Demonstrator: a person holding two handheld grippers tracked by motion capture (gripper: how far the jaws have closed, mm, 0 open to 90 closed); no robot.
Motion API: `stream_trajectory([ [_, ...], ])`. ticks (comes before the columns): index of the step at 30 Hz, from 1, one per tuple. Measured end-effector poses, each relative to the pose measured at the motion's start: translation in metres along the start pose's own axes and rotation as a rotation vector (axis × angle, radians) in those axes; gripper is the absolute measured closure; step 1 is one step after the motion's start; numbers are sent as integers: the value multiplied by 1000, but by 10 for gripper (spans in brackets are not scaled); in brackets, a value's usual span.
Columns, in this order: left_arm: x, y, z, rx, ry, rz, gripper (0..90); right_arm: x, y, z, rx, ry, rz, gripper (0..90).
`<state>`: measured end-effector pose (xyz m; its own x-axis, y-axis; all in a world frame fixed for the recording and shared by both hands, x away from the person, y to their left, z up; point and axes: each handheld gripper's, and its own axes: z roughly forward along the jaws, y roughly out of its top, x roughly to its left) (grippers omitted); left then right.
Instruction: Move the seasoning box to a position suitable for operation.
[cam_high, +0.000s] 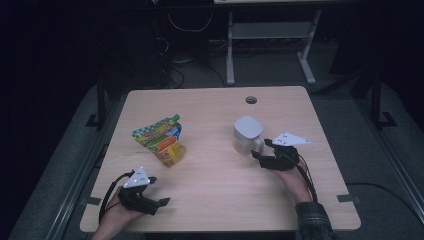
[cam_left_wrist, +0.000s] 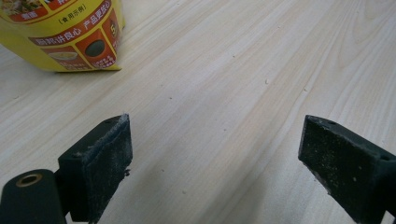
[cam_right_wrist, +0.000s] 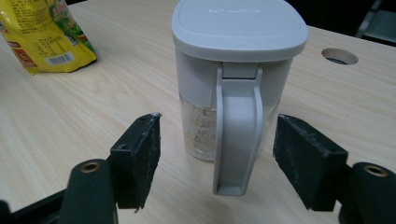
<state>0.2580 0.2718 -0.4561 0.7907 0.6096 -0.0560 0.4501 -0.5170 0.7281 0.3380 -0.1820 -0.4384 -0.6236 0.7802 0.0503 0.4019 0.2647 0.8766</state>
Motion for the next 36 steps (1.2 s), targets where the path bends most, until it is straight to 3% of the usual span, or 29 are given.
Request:
stream_trajectory([
  [8,0,0,0,-2,3,-2,95,-8,-2,10,-19,16,28,454],
  [15,-1,-1,0,-5,4,-6,95,-9,-2,12,-29,13,19,513],
  [25,0,-1,-1,2,7,0,95,-10,-2,14,-45,7,10,669],
  [36,0,-1,0,1,1,-1,96,-10,-2,13,-40,11,-11,681],
])
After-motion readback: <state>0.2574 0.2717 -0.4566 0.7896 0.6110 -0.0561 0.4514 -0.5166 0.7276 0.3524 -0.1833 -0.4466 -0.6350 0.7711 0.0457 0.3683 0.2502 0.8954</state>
